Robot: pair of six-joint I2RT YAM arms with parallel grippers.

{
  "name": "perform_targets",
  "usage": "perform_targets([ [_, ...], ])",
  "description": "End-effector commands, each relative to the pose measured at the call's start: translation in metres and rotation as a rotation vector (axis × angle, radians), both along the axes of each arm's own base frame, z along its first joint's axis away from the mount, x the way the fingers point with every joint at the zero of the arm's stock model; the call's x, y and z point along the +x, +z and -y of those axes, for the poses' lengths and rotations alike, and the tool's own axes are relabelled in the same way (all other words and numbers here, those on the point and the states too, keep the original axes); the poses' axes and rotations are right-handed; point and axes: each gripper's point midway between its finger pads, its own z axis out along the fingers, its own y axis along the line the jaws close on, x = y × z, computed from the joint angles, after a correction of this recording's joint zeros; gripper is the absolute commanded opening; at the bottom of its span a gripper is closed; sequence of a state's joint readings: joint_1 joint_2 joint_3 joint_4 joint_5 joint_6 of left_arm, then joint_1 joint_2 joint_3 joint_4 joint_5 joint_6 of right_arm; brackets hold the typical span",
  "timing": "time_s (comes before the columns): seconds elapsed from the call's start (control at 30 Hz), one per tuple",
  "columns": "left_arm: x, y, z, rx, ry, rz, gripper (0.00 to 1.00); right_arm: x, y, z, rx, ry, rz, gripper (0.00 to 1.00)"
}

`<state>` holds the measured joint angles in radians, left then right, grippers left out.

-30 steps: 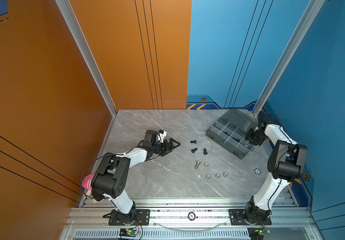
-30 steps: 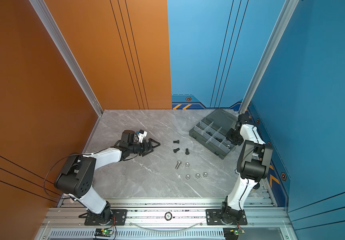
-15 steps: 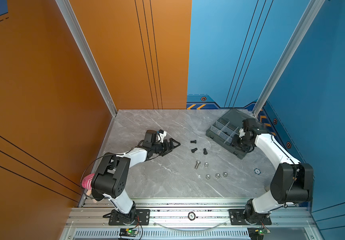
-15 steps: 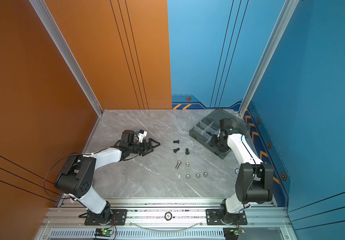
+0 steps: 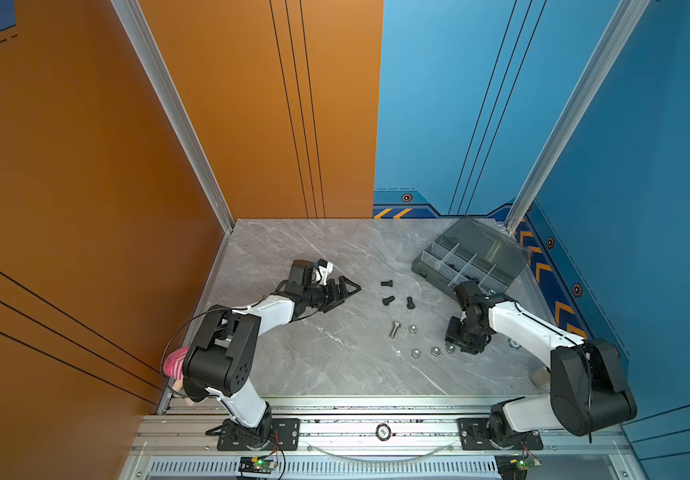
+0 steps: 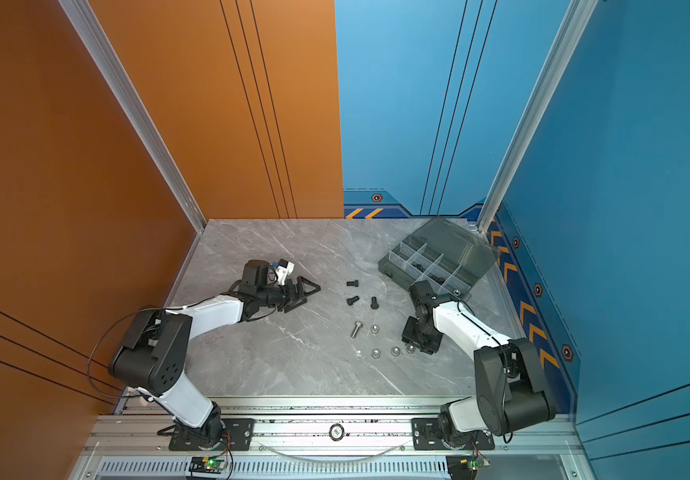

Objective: Sort the screws and nuts into containers
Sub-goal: 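Move the right gripper back over another silver hex nut in the pile, then lower the right gripper around the silver hex nut and close it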

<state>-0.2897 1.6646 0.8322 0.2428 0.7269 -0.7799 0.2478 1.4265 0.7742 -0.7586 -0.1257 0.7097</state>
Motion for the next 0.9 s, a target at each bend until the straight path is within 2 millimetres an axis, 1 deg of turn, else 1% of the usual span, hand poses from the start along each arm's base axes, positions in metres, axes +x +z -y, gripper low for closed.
perform_targets([
  [0.0, 0.003, 0.008, 0.002, -0.012, -0.012, 0.015, 0.98, 0.005, -0.003, 0.001, -0.020, -0.059, 0.039, 0.49],
  [0.1, 0.003, 0.008, 0.002, -0.011, -0.013, 0.014, 0.98, 0.005, -0.006, 0.002, -0.038, -0.054, 0.029, 0.50],
  [0.43, 0.003, 0.006, 0.001, -0.009, -0.009, 0.010, 0.98, 0.010, -0.018, -0.004, -0.036, -0.022, 0.008, 0.50],
  [0.7, 0.003, 0.007, 0.002, -0.009, -0.011, 0.012, 0.98, 0.004, -0.021, -0.008, -0.048, 0.002, -0.003, 0.44],
  [0.87, 0.003, 0.006, 0.002, -0.009, -0.012, 0.012, 0.98, 0.003, -0.024, -0.010, -0.053, 0.011, -0.010, 0.38],
])
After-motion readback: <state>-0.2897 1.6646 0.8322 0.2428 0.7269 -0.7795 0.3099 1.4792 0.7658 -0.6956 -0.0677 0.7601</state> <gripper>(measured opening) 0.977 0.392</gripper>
